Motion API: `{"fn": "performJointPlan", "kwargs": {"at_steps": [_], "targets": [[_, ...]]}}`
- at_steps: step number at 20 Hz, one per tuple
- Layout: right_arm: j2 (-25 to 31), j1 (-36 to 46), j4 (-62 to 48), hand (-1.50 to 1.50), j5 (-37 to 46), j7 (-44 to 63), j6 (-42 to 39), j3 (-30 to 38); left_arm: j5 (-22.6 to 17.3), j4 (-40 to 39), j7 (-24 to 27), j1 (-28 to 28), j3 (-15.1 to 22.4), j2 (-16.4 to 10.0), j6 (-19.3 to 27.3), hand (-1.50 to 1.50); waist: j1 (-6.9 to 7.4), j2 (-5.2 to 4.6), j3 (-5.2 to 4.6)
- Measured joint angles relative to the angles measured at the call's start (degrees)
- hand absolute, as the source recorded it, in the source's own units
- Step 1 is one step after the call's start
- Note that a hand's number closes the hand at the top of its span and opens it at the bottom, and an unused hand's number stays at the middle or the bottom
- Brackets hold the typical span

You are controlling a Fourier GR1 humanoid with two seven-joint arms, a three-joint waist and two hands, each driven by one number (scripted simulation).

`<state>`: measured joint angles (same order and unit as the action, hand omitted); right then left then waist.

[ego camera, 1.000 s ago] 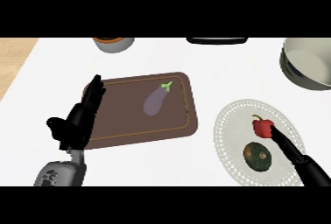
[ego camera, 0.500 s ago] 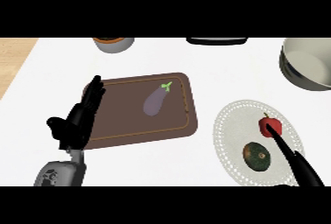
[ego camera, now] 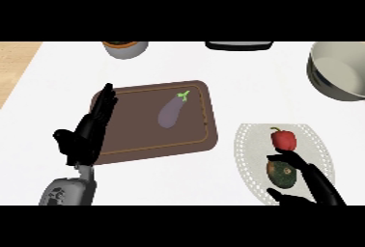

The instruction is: Pick the squash from the placemat and place it in the bowl

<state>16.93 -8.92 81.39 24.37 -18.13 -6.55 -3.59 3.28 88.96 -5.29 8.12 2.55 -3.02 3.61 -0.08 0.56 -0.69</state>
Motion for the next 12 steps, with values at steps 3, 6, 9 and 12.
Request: {"fn": "performJointPlan", "kwargs": {"at_steps": [3,6,9,12], "targets": [[0.4,1.7,-2.2,1.50,3.0,-2.5,0.9,-1.2,-0.1,1.9,-2.1,-0.1,0.2,-0.1,-0.1,0.00,0.16,-0.09,0.12],[-0.2,1.9,-2.2,1.50,4.4,-3.7,1.4,-2.2,0.0,1.0,-0.3,-0.8,-0.2,-0.2,-0.3,0.00,0.10,-0.07,0.06],[-3.8,7.9,-4.9,1.50,3.1,3.6,2.4,0.4,-0.2,0.7,-0.6,0.0,-0.4,-0.2,-0.6,0.00,0.44,-0.41,0.29],[-8.2,15.9,-6.9,1.50,1.7,14.5,7.5,5.8,0.0,0.5,-0.5,0.6,0.2,0.0,-0.8,0.00,1.54,-0.86,0.47]]}}
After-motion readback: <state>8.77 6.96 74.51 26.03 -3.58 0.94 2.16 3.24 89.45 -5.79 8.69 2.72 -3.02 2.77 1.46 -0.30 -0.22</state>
